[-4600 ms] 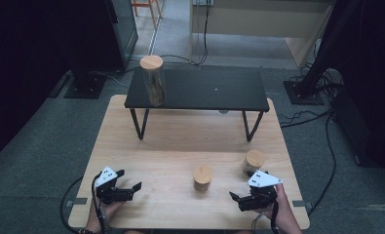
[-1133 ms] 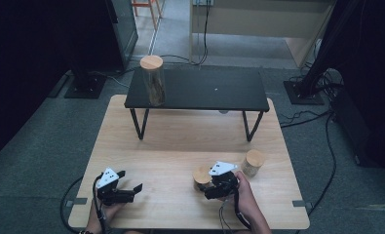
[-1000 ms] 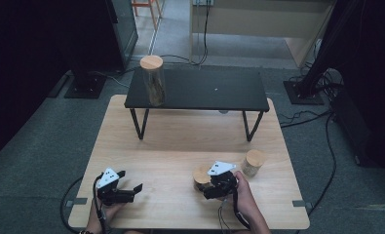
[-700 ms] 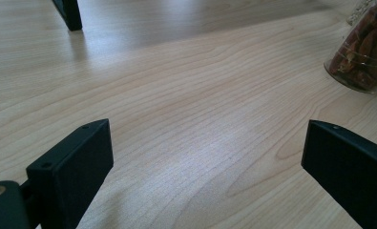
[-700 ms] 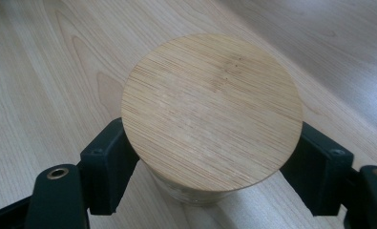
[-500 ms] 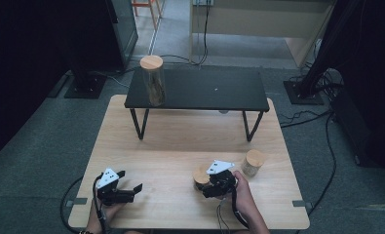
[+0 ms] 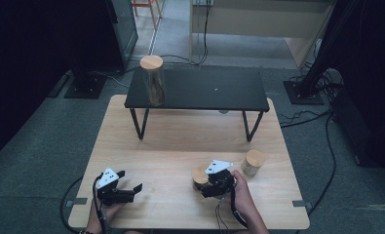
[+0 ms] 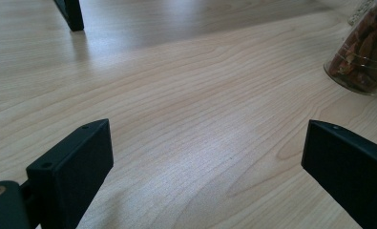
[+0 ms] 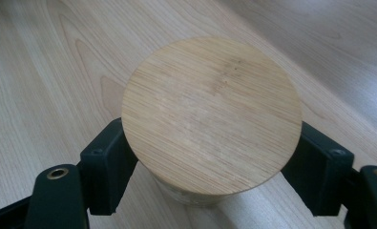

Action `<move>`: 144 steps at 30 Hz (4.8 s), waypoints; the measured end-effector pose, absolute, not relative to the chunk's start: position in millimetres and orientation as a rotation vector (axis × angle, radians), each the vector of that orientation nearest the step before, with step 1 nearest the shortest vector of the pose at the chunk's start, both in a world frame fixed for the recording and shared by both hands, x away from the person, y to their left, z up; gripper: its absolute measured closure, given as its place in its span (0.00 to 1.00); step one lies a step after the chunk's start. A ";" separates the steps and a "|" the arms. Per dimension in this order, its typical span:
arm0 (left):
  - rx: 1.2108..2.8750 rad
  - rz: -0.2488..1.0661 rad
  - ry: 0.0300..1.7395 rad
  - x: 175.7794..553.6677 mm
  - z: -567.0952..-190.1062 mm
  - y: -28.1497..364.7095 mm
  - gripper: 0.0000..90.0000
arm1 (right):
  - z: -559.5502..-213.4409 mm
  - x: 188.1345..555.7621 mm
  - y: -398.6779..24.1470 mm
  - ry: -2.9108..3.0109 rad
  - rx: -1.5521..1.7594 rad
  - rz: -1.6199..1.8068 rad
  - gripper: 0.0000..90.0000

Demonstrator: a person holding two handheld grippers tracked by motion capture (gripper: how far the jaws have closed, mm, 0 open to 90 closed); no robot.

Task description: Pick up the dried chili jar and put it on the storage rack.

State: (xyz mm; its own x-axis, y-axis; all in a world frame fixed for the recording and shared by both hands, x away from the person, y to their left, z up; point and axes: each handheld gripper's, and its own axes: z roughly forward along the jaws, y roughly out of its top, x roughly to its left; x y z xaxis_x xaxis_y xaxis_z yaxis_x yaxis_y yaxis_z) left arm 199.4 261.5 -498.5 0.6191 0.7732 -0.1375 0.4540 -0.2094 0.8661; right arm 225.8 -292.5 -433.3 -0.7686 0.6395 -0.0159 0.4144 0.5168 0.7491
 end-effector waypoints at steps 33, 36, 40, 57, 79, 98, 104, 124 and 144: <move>1.861 0.397 0.983 200.7 -497.7 261.3 0.04 | -416.4 223.7 -290.8 2.482 0.872 1.042 0.29; 1.858 0.398 0.984 200.3 -497.9 261.2 0.04 | -411.8 223.6 -291.6 2.482 0.874 1.042 0.29; 1.858 0.398 0.985 200.3 -497.9 261.2 0.04 | -405.1 222.5 -293.9 2.477 0.879 1.053 0.29; 1.856 0.402 0.982 199.8 -498.3 261.1 0.04 | -366.3 226.3 -307.7 2.479 0.906 1.064 0.29; 1.860 0.405 0.983 199.7 -497.7 260.7 0.04 | -300.0 247.4 -315.4 2.536 0.844 1.047 0.29; 1.856 0.406 0.985 199.3 -498.1 260.5 0.04 | -250.4 269.9 -314.2 2.557 0.779 1.019 0.29; 1.855 0.405 0.985 199.4 -498.2 260.7 0.04 | -240.7 280.0 -314.3 2.561 0.774 1.026 0.29; 1.855 0.403 0.980 199.6 -498.3 261.6 0.04 | -215.1 302.5 -313.2 2.550 0.766 1.021 0.29; 1.856 0.409 0.978 199.1 -498.6 261.1 0.04 | -188.8 335.4 -314.5 2.535 0.814 1.008 0.29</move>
